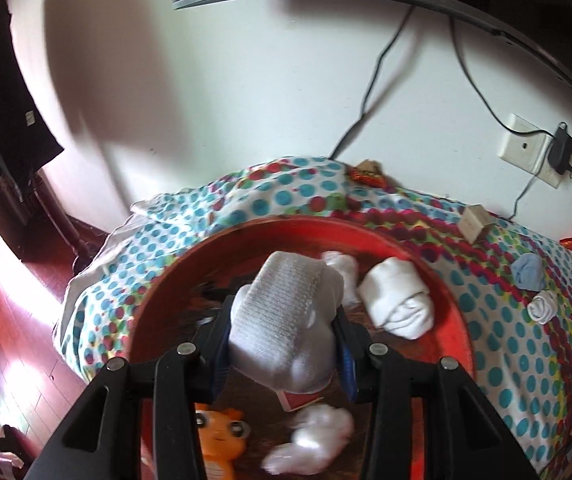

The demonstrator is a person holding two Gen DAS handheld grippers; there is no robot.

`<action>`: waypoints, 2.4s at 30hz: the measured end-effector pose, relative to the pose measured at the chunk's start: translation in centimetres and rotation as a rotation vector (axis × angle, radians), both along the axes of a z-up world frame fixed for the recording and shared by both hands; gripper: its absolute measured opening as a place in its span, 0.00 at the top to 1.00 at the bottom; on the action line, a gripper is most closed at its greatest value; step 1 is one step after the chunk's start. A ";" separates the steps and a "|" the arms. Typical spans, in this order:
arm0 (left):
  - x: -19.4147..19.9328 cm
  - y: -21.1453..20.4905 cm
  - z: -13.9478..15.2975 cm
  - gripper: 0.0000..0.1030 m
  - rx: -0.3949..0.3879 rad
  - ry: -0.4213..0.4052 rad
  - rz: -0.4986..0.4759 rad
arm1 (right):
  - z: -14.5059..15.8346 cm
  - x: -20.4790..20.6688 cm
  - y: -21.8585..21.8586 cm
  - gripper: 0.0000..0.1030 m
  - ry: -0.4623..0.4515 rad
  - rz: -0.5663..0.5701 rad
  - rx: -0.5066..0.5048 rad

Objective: Organize objects
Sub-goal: 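Lift the white sock with the left tool and carry it over the tray, then lower the white sock into the red tray and open the left tool, then grasp the white knotted cloth on the bed with the right tool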

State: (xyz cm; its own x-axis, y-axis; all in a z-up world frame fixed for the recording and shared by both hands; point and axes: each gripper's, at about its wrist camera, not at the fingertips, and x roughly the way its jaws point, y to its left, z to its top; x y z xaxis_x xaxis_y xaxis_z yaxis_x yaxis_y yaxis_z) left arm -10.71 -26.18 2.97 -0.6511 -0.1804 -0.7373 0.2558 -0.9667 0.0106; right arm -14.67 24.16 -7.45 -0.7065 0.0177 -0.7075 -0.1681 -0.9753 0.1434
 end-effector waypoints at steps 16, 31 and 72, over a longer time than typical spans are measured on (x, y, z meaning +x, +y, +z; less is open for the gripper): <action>2.5 -9.2 -3.7 0.58 0.037 -0.068 0.133 | 0.0 -0.2 0.0 0.00 -0.013 0.001 0.004; 1.6 -8.7 -6.3 0.58 0.031 -0.113 0.123 | -0.1 -0.3 0.0 0.00 -0.018 0.005 0.003; 18.9 5.9 -6.2 0.27 0.141 0.261 -0.129 | 0.8 -3.1 -8.8 0.00 -0.072 0.104 0.101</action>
State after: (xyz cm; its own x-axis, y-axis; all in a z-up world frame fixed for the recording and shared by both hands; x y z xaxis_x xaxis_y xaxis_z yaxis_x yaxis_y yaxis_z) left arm 8.14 -20.32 -3.23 -0.8323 0.0079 -0.5543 0.1078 -0.9785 -0.1759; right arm -17.73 15.39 -6.64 -0.6556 0.0201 -0.7548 -0.0714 -0.9968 0.0354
